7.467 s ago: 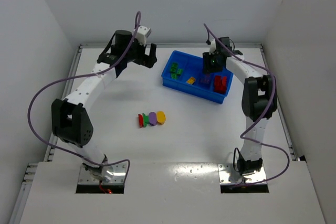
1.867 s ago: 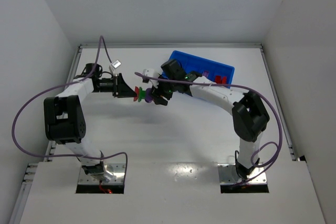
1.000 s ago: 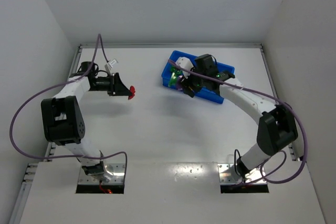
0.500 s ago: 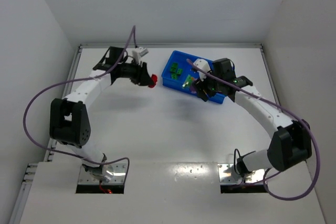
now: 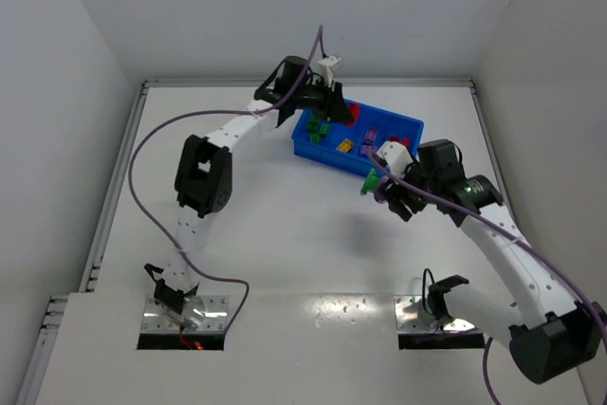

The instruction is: Sort the legos into containers by color

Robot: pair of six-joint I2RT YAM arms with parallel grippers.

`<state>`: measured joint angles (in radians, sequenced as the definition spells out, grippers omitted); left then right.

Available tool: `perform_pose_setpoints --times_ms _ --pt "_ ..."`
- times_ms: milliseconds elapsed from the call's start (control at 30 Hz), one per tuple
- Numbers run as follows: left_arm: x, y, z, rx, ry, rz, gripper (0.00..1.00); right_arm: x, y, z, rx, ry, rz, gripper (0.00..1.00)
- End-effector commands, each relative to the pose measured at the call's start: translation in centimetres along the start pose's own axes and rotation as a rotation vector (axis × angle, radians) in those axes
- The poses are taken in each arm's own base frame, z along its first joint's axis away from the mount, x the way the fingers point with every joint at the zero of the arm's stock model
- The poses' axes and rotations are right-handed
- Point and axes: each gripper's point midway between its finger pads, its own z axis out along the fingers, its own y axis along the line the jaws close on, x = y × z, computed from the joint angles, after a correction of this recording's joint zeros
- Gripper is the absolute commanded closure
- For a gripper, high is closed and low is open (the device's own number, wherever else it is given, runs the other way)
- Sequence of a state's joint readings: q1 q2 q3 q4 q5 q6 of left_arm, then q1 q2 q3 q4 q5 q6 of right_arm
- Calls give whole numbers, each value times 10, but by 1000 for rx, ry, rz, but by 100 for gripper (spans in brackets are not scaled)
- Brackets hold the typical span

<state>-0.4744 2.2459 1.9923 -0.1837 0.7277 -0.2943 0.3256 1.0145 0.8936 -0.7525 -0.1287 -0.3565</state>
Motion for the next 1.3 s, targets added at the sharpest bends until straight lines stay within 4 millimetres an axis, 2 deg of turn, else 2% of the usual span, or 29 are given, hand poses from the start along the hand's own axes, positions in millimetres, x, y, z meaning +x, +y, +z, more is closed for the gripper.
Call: perform_pose_setpoints --times_ms 0,33,67,100,233,267,333,433,567,733,867,967,1000,1100,1167,1233,1267 --pt "-31 -72 34 190 -64 45 86 27 8 -14 -14 92 -53 100" --pt "-22 -74 48 215 -53 39 85 30 8 -18 -8 100 -52 100" --pt "-21 -82 55 240 -54 54 85 31 7 -18 1 106 -53 100" --pt "-23 -100 65 272 -60 67 85 37 7 -23 9 128 -52 100" --pt "-7 -116 95 299 -64 49 83 43 -2 -33 79 153 -11 100" --pt "-6 -111 100 294 -74 54 83 42 -5 -39 108 140 -14 100" --pt "4 -120 112 292 -65 53 81 42 -7 -43 122 143 -14 100" --pt "10 -116 121 275 -66 66 81 47 -7 -50 134 166 -3 100" --pt "19 -98 132 217 -70 60 80 40 -14 -58 168 154 3 100" --pt "8 -82 137 127 -120 99 80 43 -14 -60 181 169 25 100" --pt "12 -64 138 74 -115 105 79 43 -14 -60 183 167 43 100" --pt "13 -62 138 63 -111 109 59 39 -16 -61 192 151 42 100" --pt "18 -59 140 60 -103 105 45 39 -16 -59 187 159 43 100" --pt "17 -57 140 52 -106 104 28 38 -17 -57 188 157 43 100" --pt "17 -57 140 52 -106 104 25 38 -17 -57 188 157 43 100" --pt "9 -60 137 45 -121 130 22 36 -17 -54 180 153 43 100" --pt "-4 -60 130 44 -148 141 21 36 -17 -54 180 153 43 100"
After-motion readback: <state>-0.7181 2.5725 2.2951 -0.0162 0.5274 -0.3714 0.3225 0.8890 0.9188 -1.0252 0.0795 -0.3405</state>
